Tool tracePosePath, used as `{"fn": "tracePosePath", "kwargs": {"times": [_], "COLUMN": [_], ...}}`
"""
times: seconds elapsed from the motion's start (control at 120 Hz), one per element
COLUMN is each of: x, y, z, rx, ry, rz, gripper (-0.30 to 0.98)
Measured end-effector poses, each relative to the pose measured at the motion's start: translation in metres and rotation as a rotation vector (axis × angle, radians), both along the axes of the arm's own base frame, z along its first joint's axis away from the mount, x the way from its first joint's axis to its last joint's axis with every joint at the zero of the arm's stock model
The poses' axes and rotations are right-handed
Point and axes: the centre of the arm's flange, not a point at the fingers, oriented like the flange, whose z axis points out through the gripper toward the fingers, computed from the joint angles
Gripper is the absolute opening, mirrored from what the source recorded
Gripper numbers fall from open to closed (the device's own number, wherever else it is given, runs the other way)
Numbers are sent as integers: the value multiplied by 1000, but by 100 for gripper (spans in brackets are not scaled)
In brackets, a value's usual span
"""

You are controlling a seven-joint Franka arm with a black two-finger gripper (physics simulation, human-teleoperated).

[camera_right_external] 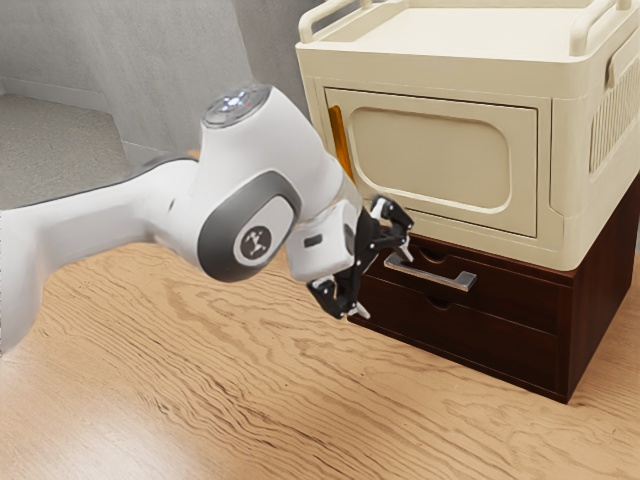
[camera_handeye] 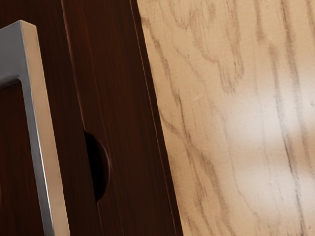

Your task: Pull the drawer handle with one arm to open the drawer

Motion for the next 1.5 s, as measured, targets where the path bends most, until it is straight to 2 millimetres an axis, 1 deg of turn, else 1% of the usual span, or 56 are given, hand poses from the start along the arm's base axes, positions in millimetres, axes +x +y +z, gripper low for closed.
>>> {"fn": "tracePosePath", "kwargs": {"times": [0.5,0.608,0.783,0.925,1.092,1.233,1.342,1.5], "x": [8,9,7,6,6,6,6,5], "y": [-6,-6,-8,-8,-10,-10,-10,-9], "z": [-15,-15,-9,-6,-4,4,5,7], "rx": [6,4,3,2,-1,-5,-12,-27], "ry": [14,12,2,-3,-5,-15,-15,-4], "rz": [-5,-4,-5,-6,-6,-4,1,11], "gripper": [68,60,41,31,17,4,-2,-6]}}
